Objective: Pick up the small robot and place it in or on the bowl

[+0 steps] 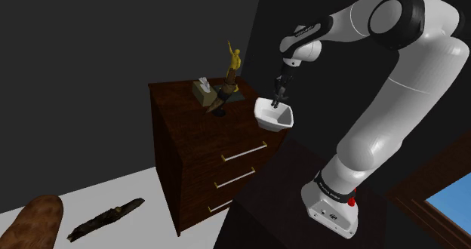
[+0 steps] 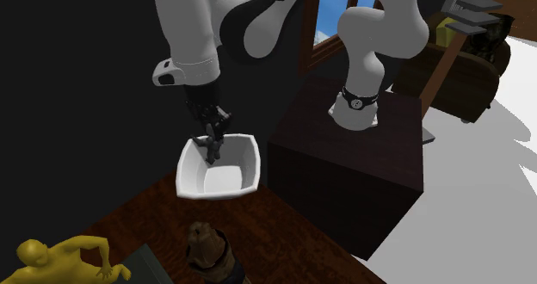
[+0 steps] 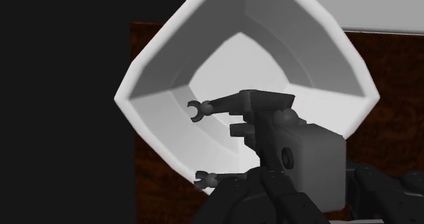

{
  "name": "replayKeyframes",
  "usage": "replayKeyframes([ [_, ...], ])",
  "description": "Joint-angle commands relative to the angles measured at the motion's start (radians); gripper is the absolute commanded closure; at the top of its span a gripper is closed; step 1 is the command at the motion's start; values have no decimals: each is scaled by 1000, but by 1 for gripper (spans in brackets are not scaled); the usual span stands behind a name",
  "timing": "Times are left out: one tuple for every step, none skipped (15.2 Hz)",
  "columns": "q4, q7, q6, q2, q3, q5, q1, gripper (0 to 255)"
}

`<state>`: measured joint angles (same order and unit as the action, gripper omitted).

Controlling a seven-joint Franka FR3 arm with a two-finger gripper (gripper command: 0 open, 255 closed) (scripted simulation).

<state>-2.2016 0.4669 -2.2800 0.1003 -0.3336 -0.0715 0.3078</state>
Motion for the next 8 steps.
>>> replayKeyframes([
  [-11, 4, -25, 15, 2, -8, 0, 255],
  [-16, 9, -42, 27, 3, -14, 1, 255],
  [-16, 9, -42, 27, 3, -14, 1, 255],
  [-16, 9, -42, 27, 3, -14, 1, 255],
  [-16, 9, -42, 27, 3, -14, 1, 255],
  [-16, 9, -42, 27, 3, -14, 1, 255],
  [-16, 9, -42, 27, 3, -14, 1, 255],
  [-16, 9, -42, 27, 3, -14, 1, 255],
])
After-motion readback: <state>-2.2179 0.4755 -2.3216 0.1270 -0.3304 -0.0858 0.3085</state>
